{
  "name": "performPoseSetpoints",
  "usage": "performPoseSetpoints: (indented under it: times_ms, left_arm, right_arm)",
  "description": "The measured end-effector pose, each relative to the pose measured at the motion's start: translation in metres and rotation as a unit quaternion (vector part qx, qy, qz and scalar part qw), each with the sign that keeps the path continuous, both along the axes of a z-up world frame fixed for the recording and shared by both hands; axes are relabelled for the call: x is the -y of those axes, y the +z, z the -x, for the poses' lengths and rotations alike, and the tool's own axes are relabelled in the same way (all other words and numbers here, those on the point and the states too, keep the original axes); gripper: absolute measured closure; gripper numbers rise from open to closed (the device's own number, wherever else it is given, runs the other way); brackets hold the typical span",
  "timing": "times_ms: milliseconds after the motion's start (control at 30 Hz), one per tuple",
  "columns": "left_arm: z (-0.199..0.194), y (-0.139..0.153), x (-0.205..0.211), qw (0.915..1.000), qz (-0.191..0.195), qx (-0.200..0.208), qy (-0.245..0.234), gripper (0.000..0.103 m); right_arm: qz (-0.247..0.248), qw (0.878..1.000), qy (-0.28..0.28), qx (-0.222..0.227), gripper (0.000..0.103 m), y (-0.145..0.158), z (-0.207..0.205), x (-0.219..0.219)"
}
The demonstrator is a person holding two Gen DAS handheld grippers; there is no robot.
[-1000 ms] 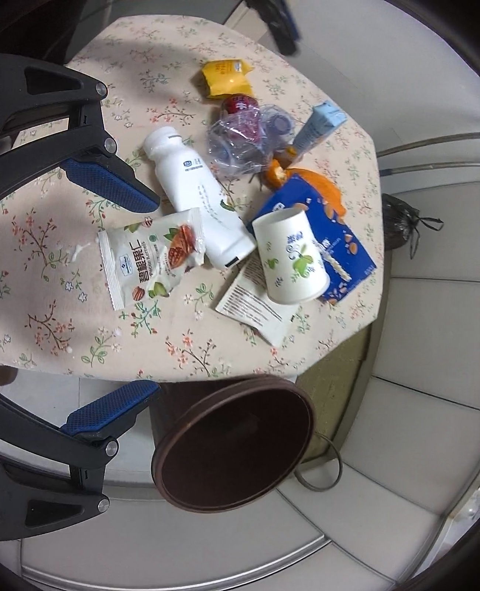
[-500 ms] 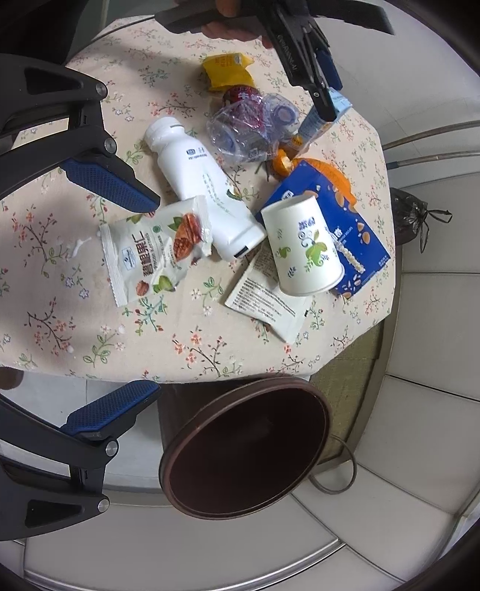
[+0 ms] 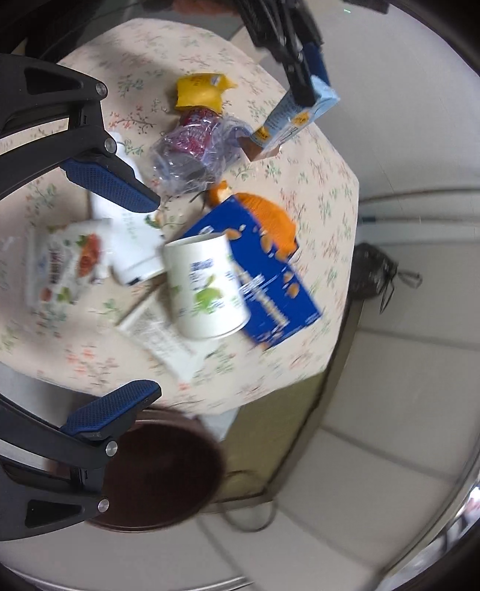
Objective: Collect trash
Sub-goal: 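Move both grippers back over the table toward the milk carton and cup, then grasp the light-blue milk carton with the left gripper while the right grasps the paper cup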
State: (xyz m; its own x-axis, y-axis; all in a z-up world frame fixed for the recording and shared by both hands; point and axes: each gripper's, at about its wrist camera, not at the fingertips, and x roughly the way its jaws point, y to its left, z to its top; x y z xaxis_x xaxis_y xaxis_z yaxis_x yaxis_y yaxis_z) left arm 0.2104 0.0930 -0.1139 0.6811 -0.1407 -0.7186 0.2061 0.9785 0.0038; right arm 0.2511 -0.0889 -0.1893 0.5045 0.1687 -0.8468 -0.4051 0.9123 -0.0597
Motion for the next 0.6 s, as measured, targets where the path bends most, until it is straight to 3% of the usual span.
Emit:
performPoseSetpoints:
  times_ms: [167,600]
  left_arm:
    - [0.004,-0.001,0.003,0.9998,0.012,-0.013,-0.009,0.044]
    - [-0.004,-0.005,0.005,0.9992,0.026,-0.03,-0.01,0.044]
  right_arm:
    - [-0.022,0.998,0.053,-0.026,0.01,-0.01,-0.022,-0.007]
    - [-0.021,0.993,0.095,-0.065,0.009,-0.05,-0.056,-0.003]
